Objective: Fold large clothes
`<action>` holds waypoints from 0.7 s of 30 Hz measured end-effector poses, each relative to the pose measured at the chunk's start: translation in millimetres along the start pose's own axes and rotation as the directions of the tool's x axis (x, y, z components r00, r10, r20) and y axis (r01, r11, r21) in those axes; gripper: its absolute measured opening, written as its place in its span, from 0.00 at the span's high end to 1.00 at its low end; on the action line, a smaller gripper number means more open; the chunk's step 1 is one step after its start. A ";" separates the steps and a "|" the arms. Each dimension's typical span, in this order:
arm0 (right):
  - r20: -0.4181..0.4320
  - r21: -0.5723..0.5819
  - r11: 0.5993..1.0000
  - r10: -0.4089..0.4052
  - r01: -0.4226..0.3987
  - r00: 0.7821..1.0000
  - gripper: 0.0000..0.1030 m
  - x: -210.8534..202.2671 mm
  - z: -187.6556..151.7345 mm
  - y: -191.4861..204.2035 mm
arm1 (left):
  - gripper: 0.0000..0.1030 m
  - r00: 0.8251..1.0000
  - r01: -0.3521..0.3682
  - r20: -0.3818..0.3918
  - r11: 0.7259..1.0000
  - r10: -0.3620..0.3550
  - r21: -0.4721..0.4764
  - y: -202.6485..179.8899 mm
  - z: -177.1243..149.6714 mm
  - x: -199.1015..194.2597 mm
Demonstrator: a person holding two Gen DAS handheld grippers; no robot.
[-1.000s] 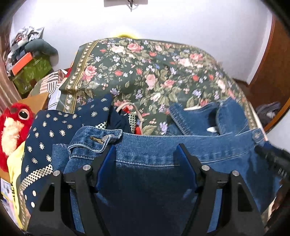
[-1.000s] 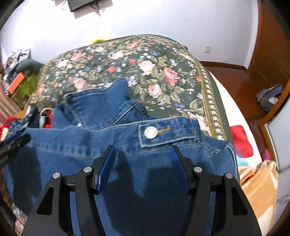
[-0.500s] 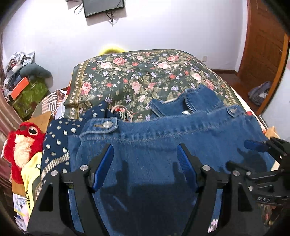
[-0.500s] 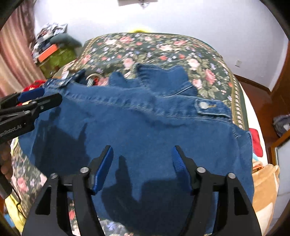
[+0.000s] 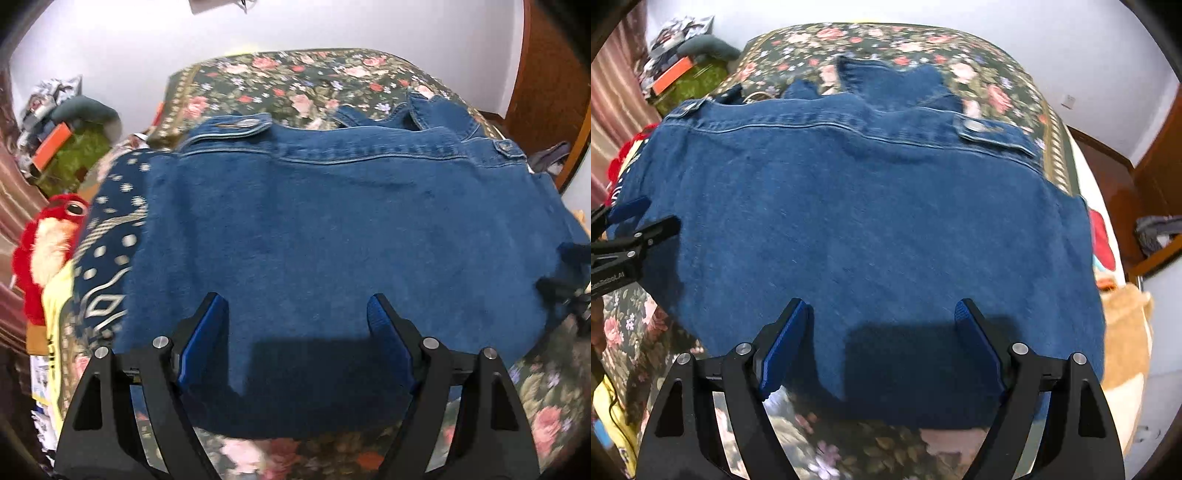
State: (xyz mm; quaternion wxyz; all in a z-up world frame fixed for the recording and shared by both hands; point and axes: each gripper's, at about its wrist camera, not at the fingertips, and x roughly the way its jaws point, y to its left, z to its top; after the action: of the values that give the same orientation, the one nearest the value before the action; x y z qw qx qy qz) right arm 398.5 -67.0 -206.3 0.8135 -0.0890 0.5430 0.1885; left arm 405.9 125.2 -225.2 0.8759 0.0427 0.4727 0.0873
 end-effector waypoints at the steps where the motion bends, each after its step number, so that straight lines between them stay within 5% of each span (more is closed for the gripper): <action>1: 0.002 0.004 1.000 0.001 -0.001 1.000 0.23 -2.8 -2.2 -3.4 | 0.23 1.000 0.000 0.003 1.000 0.000 0.001 2.6 -4.0 -3.5; 7: 0.006 0.028 0.997 -0.075 0.075 0.997 0.23 -17.1 -12.5 -15.5 | 0.23 0.998 -0.059 -0.009 0.998 0.059 -0.027 20.9 -18.2 -14.4; 14: 0.008 0.085 0.991 -0.101 0.100 0.995 0.23 -34.8 -25.7 -31.9 | 0.23 0.996 -0.093 0.001 0.981 0.094 -0.171 64.2 -31.0 -35.3; 21: 0.084 0.071 0.990 -0.127 0.122 0.988 0.23 -62.5 -26.3 -25.9 | 0.23 0.998 0.013 0.067 0.910 0.016 -0.415 112.8 -58.1 -56.9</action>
State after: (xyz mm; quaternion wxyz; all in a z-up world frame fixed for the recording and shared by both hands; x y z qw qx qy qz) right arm 365.4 -113.0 -160.9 0.8493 -0.0874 0.5059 0.1231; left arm 314.0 224.5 -192.7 0.8805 -0.1412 0.4129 0.1850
